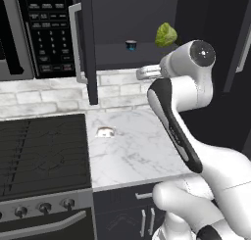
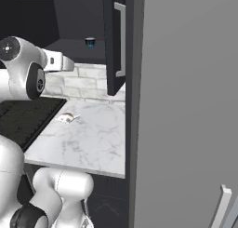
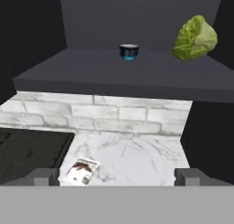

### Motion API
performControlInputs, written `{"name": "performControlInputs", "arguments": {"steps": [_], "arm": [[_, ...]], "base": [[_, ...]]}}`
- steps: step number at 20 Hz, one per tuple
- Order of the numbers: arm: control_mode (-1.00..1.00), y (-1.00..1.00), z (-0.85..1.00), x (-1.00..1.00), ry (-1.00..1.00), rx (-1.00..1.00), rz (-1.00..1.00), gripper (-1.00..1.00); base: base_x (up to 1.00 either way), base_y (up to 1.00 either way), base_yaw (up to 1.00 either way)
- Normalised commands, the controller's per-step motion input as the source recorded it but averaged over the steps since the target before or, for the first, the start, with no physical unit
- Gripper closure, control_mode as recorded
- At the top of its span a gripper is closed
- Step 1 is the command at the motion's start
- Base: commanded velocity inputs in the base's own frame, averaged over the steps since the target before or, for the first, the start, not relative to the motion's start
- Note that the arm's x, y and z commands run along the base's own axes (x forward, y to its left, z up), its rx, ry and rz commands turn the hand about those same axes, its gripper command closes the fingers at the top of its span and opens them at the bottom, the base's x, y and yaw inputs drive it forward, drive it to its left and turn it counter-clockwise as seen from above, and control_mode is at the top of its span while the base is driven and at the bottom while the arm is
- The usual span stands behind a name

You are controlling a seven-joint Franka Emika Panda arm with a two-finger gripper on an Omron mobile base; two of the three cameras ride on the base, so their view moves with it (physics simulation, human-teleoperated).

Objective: Pick the yogurt and cereal from the counter and place them in the cabinets closest to them.

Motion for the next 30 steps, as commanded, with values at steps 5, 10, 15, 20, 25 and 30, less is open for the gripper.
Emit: {"name": "performControlInputs", "arguments": {"steps": [5, 10, 15, 20, 25, 30], "arm": [[-1.00, 0.00, -0.60, -0.81, -0.02, -0.02, 0.03, -1.00], [-1.00, -0.08, -0.23, -0.23, -0.05, 0.00, 0.02, -1.00], [-1.00, 0.00, 0.00, 0.00, 0.00, 0.00, 0.00, -1.00], [1.00, 0.00, 0.00, -0.03, 0.00, 0.00, 0.00, -1.00], [1.00, 0.00, 0.00, 0.00, 0.00, 0.00, 0.00, -1.00], [1.00, 0.00, 0.00, 0.00, 0.00, 0.00, 0.00, -1.00]], "base": [[0.00, 0.00, 0.00], [0.00, 0.00, 0.00], [0.00, 0.00, 0.00], [-0.32, 0.00, 0.00], [-0.49, 0.02, 0.00], [-0.52, 0.03, 0.00]]}}
